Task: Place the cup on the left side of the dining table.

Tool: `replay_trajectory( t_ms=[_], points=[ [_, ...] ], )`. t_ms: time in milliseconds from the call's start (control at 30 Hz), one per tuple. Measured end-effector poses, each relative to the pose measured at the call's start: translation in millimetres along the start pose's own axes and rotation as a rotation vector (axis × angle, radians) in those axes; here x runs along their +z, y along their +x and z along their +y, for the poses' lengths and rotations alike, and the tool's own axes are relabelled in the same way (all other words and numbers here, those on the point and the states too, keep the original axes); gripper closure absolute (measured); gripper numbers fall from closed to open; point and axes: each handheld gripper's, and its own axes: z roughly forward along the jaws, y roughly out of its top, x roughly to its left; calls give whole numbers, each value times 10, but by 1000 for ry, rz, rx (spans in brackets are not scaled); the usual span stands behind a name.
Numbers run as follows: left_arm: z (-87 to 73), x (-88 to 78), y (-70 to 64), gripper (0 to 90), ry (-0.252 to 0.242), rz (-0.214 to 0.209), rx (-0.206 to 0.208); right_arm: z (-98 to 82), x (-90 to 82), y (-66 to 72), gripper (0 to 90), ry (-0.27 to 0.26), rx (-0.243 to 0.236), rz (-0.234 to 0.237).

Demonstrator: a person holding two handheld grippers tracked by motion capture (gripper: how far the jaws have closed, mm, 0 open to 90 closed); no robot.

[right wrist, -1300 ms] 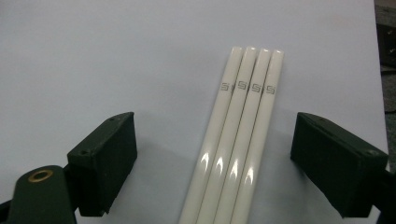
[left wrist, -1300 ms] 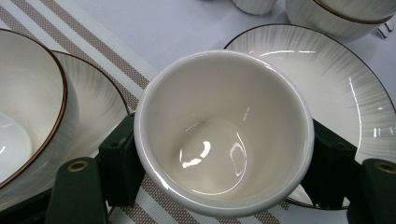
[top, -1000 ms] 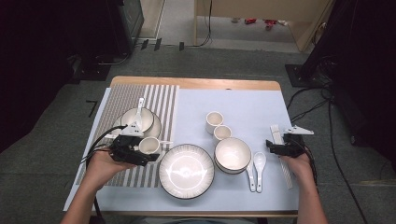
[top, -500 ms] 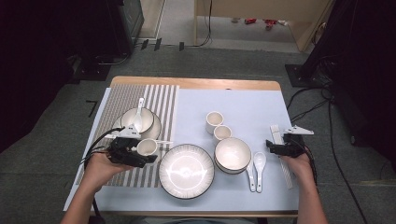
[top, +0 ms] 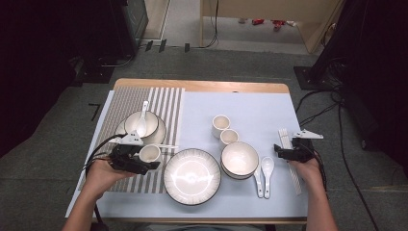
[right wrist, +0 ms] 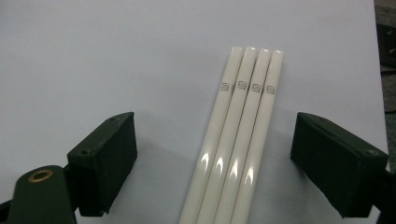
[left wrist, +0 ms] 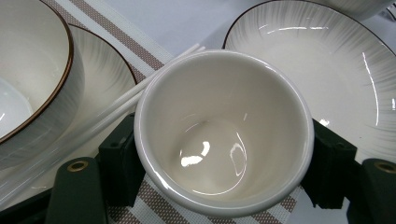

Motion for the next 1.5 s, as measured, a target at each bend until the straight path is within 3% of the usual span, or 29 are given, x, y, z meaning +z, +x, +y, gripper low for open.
replay_trajectory(
  t_ms=[1500],
  points=[
    [-139, 235, 72, 279, 80, -15, -31, 0, -1, 2, 142, 0, -1, -1]
  ],
)
